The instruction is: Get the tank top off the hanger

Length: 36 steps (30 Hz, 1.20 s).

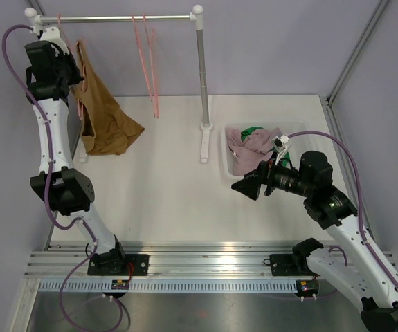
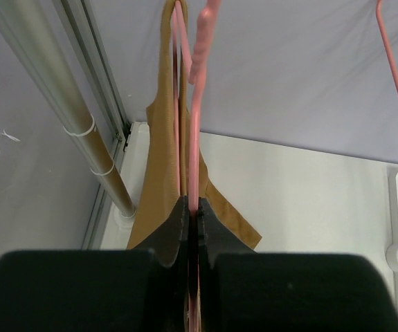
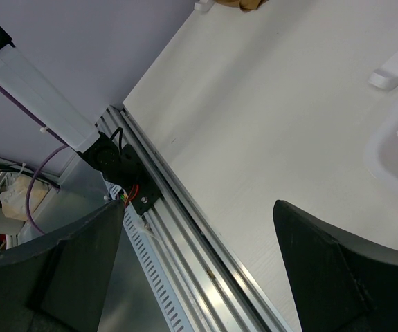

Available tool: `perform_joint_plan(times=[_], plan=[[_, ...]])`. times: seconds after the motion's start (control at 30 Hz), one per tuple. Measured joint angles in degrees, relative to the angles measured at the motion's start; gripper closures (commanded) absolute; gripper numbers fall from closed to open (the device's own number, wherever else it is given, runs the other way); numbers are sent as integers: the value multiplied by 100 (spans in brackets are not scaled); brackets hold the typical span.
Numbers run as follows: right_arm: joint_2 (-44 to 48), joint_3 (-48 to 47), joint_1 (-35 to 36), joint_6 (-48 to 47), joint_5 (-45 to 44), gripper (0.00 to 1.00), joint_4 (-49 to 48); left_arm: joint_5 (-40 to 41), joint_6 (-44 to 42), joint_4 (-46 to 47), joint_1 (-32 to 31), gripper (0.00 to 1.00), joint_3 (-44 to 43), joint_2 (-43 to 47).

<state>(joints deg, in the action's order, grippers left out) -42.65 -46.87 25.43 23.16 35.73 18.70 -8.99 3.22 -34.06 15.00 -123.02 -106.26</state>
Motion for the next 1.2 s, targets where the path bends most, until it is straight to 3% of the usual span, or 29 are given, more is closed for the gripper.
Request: perform_joint_plan(times=[0.6,0.9,1.03,1.2], plan=[[153,2,0,4,-4,4,0,-654,557,-352,-22,100,-487,236],[225,83,0,68,-4,4,-127,-664,721,-551,-450,100,-481,852],[216,87,0,138,-4,4,-208,-551,1034,-837,-463,100,-35,1502],[223,81,0,229,-9,1,-223,-557,1410,-1038,-439,100,1191,2756]])
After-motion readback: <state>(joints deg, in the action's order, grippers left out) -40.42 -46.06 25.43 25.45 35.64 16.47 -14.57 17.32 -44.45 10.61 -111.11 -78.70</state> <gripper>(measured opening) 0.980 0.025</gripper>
